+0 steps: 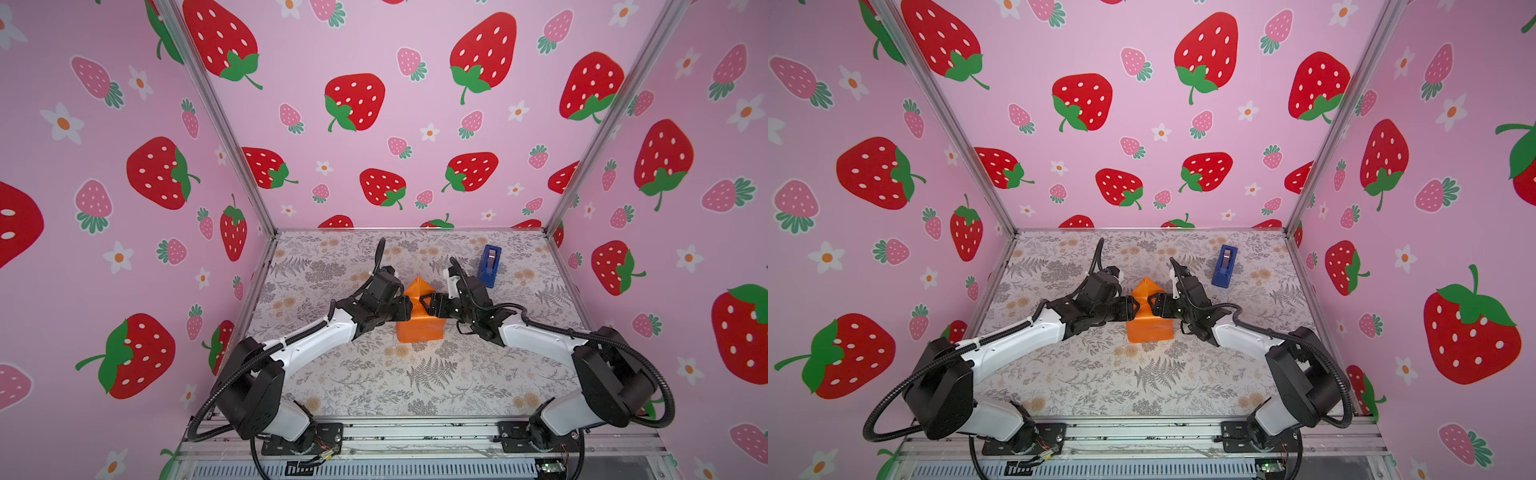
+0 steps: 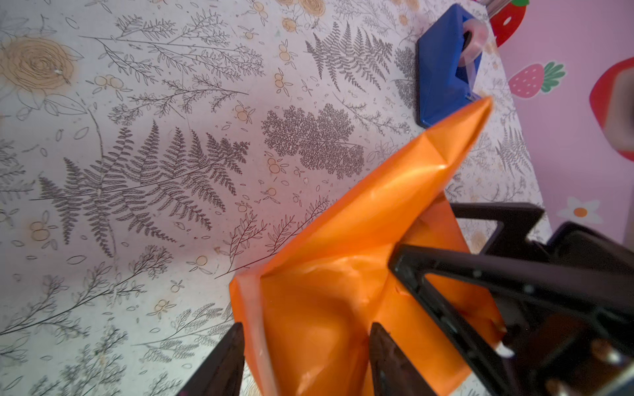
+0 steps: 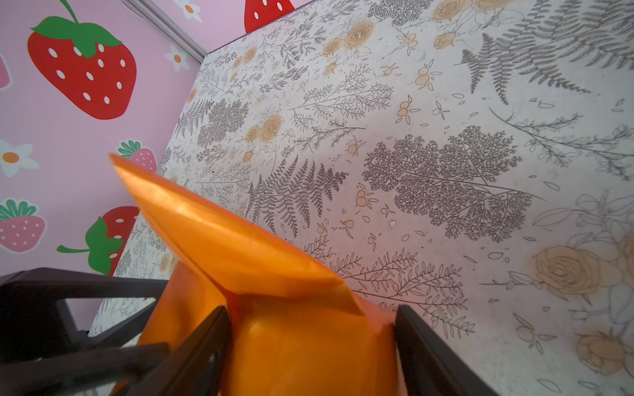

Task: Wrap a gift box in wrapping paper
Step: Fold the wrapping paper in the gift box.

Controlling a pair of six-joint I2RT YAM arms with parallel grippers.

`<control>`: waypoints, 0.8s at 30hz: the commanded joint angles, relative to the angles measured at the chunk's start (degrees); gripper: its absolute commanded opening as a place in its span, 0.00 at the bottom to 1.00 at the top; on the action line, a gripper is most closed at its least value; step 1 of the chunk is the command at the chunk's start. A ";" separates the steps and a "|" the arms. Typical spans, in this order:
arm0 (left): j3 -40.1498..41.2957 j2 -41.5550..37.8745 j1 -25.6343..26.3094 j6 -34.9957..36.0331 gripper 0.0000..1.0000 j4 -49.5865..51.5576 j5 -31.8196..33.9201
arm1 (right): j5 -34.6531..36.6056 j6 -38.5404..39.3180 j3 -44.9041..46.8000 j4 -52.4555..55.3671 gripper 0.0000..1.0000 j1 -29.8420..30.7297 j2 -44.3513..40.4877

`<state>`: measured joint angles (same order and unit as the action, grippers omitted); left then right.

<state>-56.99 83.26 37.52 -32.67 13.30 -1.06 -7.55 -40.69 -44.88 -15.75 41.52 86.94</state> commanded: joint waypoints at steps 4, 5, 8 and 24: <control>-8.41 -1.09 -10.05 8.37 0.58 8.63 -6.82 | -1.03 0.74 1.59 2.30 0.75 0.24 1.67; -10.33 0.31 -11.65 9.55 0.57 9.83 -9.27 | -1.07 0.64 1.55 2.22 0.75 0.26 1.75; -17.04 6.64 -15.14 13.62 0.50 13.48 -16.82 | -1.32 0.53 1.47 1.97 0.75 0.30 1.71; -35.50 31.38 -14.70 25.18 0.38 23.97 -43.10 | -2.82 1.40 2.03 1.96 0.73 0.28 0.46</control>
<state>-89.56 113.40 21.87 -11.51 32.86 -37.17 -8.75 -40.42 -44.80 -16.73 41.47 87.26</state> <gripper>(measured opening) 0.380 0.736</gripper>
